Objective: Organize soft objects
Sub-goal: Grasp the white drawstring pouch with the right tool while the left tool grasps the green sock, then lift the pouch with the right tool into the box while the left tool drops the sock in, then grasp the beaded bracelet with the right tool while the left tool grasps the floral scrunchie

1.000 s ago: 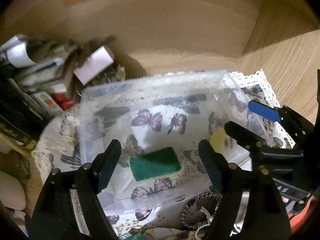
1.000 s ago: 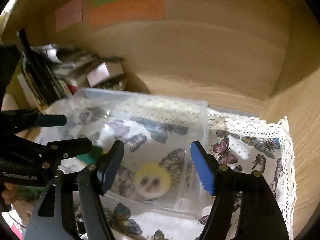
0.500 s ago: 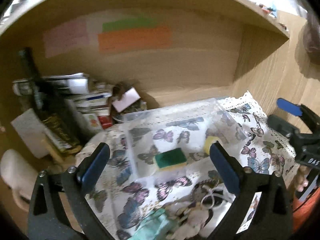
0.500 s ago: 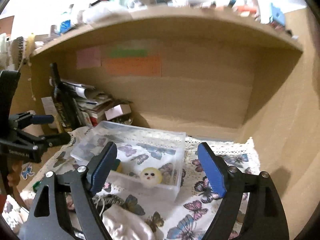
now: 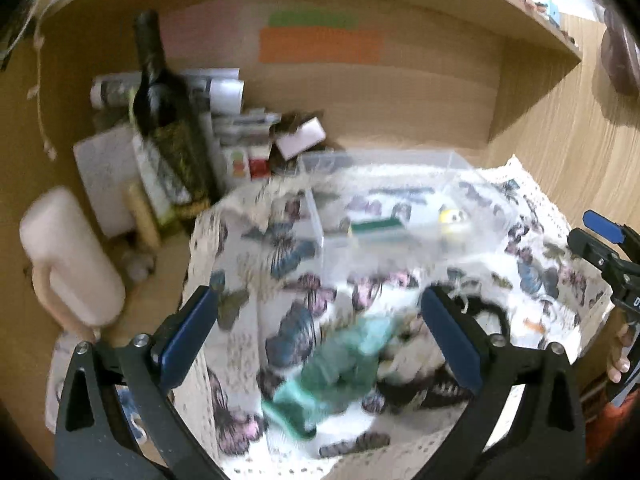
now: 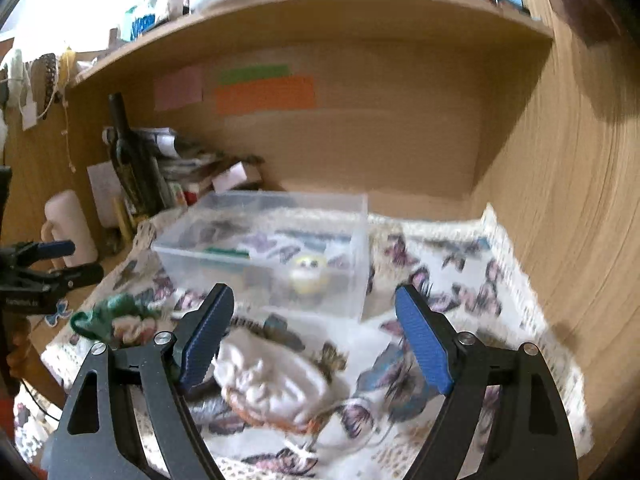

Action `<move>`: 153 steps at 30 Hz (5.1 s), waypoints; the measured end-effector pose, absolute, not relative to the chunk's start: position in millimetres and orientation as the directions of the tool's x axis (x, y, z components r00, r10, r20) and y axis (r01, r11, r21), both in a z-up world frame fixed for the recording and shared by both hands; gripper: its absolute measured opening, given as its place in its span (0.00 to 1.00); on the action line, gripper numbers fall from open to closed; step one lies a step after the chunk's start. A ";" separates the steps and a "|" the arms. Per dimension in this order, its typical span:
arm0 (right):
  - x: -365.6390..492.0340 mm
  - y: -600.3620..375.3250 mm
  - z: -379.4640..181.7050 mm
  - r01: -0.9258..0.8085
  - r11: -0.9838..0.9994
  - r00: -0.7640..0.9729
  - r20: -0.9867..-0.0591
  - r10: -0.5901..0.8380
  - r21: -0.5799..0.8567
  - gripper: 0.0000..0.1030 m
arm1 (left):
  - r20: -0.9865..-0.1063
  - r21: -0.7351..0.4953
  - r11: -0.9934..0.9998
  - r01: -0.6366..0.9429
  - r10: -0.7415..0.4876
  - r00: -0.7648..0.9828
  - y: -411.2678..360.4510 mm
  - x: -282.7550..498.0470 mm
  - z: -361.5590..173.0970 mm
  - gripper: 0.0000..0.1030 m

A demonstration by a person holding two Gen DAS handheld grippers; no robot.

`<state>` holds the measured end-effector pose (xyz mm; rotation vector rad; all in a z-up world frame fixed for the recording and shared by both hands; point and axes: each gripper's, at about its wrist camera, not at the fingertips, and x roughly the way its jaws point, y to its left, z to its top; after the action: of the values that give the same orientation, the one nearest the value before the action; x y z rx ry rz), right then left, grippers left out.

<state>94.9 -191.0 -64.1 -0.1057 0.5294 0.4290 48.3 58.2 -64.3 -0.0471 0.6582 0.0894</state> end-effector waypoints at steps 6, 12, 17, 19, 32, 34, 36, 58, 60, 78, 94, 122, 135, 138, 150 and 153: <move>88.5 -188.2 -92.4 -0.423 0.905 0.727 -0.581 0.365 0.040 0.79 | -0.647 -0.030 0.991 -0.129 0.079 0.758 59.6 26.4 -99.5 1.00; 88.6 -183.6 -115.1 -0.428 0.899 0.672 -0.634 0.383 0.091 0.79 | -0.676 0.004 0.987 -0.162 0.123 0.727 60.2 16.2 -126.0 1.00; 94.4 -173.8 -133.1 -0.434 0.897 0.636 -0.677 0.370 0.084 0.79 | -0.670 0.048 0.984 -0.174 0.161 0.725 59.7 16.4 -139.2 1.00; 97.9 -174.3 -137.8 -0.431 0.895 0.623 -0.681 0.384 0.110 0.78 | -0.662 0.069 0.983 -0.171 0.174 0.729 57.3 18.1 -143.6 0.96; 104.8 -172.8 -144.6 -0.432 0.894 0.615 -0.687 0.388 0.118 0.41 | -0.656 0.001 0.991 -0.132 0.100 0.748 61.7 30.4 -151.0 0.26; 103.9 -172.8 -142.7 -0.430 0.896 0.624 -0.682 0.381 0.107 0.32 | -0.651 0.002 0.991 -0.134 0.103 0.752 62.6 30.1 -149.9 0.24; 103.7 -175.2 -139.4 -0.429 0.898 0.635 -0.673 0.380 0.103 0.28 | -0.645 0.010 0.990 -0.142 0.115 0.755 63.4 29.8 -146.9 0.24; 117.1 -181.0 -44.9 -0.408 0.912 0.814 -0.435 0.385 0.044 0.24 | -0.421 0.047 0.995 -0.087 0.099 0.902 45.4 46.0 -54.4 0.23; 121.4 -179.1 -37.3 -0.411 0.911 0.824 -0.416 0.384 0.026 0.24 | -0.412 0.033 0.997 -0.067 0.075 0.908 43.6 54.9 -46.2 0.23; 197.5 -132.6 -22.1 -0.483 0.875 0.783 -0.464 0.415 -0.032 0.24 | -0.514 -0.060 0.998 -0.032 -0.004 0.858 54.4 159.8 -34.0 0.23; 251.5 -92.2 -88.0 -0.528 0.848 0.650 -0.665 0.368 -0.047 0.25 | -0.693 -0.012 1.000 -0.006 -0.004 0.721 44.5 220.3 -88.4 0.24; 218.5 -112.3 -57.2 -0.550 0.828 0.696 -0.606 0.385 -0.107 0.64 | -0.666 0.022 1.000 -0.007 0.020 0.746 37.3 198.2 -65.2 0.91; 173.8 -154.2 -48.1 -0.504 0.860 0.749 -0.535 0.391 -0.076 0.75 | -0.600 0.033 0.999 -0.026 0.041 0.799 43.6 135.3 -51.2 1.00; 168.8 -159.9 -57.2 -0.498 0.865 0.740 -0.551 0.385 -0.065 0.75 | -0.624 0.032 0.999 -0.023 0.038 0.780 46.3 127.1 -61.8 1.00; 169.8 -168.2 -109.9 -0.487 0.873 0.650 -0.678 0.343 -0.025 0.75 | -0.757 0.034 0.999 -0.012 0.034 0.652 59.1 110.2 -122.6 1.00; 171.8 -166.2 -121.5 -0.489 0.872 0.626 -0.705 0.333 -0.023 0.75 | -0.783 0.023 1.000 0.013 0.010 0.621 57.5 107.8 -135.5 1.00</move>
<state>171.8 -166.2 -121.5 -0.2212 0.7594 0.4759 107.8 57.5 -135.5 0.0273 0.9003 -0.0014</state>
